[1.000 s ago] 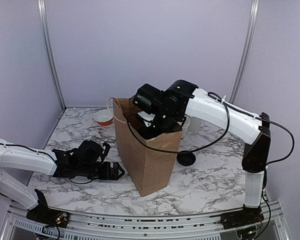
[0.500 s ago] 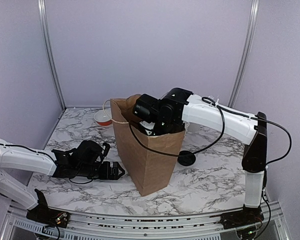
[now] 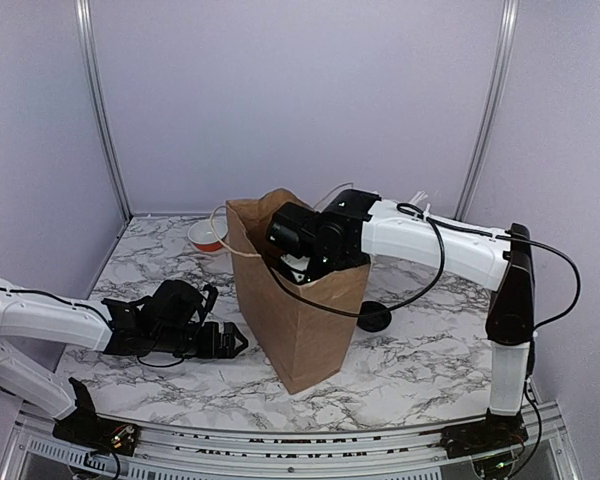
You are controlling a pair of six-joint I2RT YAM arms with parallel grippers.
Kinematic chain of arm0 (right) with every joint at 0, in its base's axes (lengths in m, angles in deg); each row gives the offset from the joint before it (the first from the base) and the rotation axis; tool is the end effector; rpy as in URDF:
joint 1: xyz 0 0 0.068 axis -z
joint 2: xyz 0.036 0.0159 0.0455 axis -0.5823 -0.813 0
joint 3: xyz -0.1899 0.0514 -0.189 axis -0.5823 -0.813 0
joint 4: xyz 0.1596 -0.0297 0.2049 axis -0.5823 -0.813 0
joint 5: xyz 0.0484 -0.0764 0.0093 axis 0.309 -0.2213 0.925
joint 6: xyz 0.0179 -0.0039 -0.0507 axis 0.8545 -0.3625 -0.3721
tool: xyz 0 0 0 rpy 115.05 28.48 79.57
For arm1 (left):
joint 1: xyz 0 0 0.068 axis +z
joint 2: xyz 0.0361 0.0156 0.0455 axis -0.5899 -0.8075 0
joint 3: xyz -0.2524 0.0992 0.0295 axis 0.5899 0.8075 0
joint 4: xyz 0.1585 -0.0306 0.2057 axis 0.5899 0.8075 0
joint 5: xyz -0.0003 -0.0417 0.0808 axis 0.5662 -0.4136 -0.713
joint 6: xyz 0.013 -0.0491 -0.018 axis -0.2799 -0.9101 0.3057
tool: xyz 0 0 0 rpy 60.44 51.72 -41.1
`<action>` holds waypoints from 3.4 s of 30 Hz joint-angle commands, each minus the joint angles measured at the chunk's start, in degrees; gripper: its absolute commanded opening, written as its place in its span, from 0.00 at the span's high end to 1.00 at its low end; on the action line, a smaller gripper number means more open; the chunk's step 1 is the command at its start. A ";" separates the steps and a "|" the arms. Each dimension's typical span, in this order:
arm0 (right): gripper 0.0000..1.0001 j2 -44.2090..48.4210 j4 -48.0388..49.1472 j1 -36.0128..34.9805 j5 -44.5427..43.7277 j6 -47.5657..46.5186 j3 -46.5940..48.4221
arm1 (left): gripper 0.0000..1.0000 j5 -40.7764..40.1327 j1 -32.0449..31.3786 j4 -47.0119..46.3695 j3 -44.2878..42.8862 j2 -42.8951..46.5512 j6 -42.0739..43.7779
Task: Pack the takeout coffee
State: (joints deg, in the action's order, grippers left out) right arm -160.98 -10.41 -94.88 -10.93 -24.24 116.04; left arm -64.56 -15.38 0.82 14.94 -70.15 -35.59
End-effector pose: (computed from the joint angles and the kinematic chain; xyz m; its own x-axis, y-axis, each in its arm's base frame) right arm 0.2065 0.3482 0.2863 -0.8636 -0.4718 -0.1780 -0.4947 0.8610 0.1182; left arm 0.1609 -0.2020 0.1699 -0.8306 -0.0433 -0.5551 0.2950 0.8113 -0.5048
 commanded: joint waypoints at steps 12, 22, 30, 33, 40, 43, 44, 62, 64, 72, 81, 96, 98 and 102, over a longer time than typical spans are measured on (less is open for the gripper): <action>0.39 1.18 2.23 -0.32 0.89 1.03 -5.24 | 0.01 0.68 1.30 -0.18 1.05 2.28 0.70; 0.39 2.21 4.67 -0.41 1.25 1.31 -8.58 | 0.01 1.02 1.61 0.15 0.70 2.07 0.79; 0.39 2.24 6.11 -0.54 1.62 1.31 -11.42 | 0.01 1.15 1.61 0.41 0.52 1.84 0.97; 0.39 2.31 6.13 -0.70 1.55 1.31 -11.36 | 0.01 1.12 1.69 0.54 0.35 1.72 1.06; 0.39 2.32 5.50 -0.68 1.07 1.22 -10.94 | 0.01 1.13 1.70 0.80 0.00 1.67 1.28; 0.39 2.24 5.41 -0.76 1.07 1.24 -10.98 | 0.01 1.24 1.72 0.84 -0.08 1.65 1.32; 0.39 2.24 5.43 -0.87 1.07 1.21 -10.96 | 0.01 1.26 1.70 0.89 -0.09 1.67 1.38; 0.36 2.21 3.72 -1.03 -0.40 1.51 -9.38 | 0.01 1.06 1.80 1.60 -0.34 2.24 1.67; 0.36 2.32 3.51 -1.03 -0.57 1.60 -9.38 | 0.01 1.04 1.78 1.60 -0.36 2.43 1.67; 0.33 2.80 2.97 -1.20 -1.09 2.11 -9.38 | 0.01 1.01 1.79 1.69 -0.36 2.54 1.59; 0.27 3.03 1.51 -1.56 -1.78 2.65 -6.81 | 0.01 0.80 1.87 1.92 -0.53 2.85 1.67; 0.19 3.04 -2.52 -2.31 -3.48 3.97 -2.23 | 0.01 0.90 2.47 1.99 -0.62 3.51 2.20; 0.19 2.95 -3.09 -2.48 -3.66 4.14 -1.35 | 0.01 1.02 2.58 1.97 -0.62 3.65 2.20; 0.18 2.83 -4.15 -2.69 -4.15 4.44 0.10 | 0.01 1.08 2.75 2.04 -0.62 3.87 2.29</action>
State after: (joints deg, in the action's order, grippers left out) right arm -157.70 -12.16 -96.87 -13.61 -20.83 112.98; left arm -63.94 -13.04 1.63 15.31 -67.68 -34.04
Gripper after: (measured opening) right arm 0.816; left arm 0.993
